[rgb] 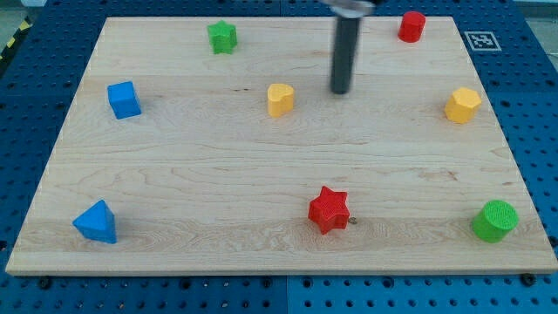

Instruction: Slide your arm to the top right

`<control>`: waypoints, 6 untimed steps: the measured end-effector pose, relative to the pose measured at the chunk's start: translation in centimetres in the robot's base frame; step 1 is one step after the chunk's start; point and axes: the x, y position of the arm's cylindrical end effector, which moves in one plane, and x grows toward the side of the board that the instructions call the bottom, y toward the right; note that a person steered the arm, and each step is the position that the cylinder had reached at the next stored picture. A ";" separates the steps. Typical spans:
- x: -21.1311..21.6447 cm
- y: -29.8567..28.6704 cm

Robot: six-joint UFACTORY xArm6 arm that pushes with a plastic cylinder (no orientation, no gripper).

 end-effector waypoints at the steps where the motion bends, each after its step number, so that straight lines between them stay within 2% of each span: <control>1: -0.6 8.8; 2: -4.5 16.1; 3: -9.8 18.8; 4: -13.8 18.8; 6: -13.8 17.1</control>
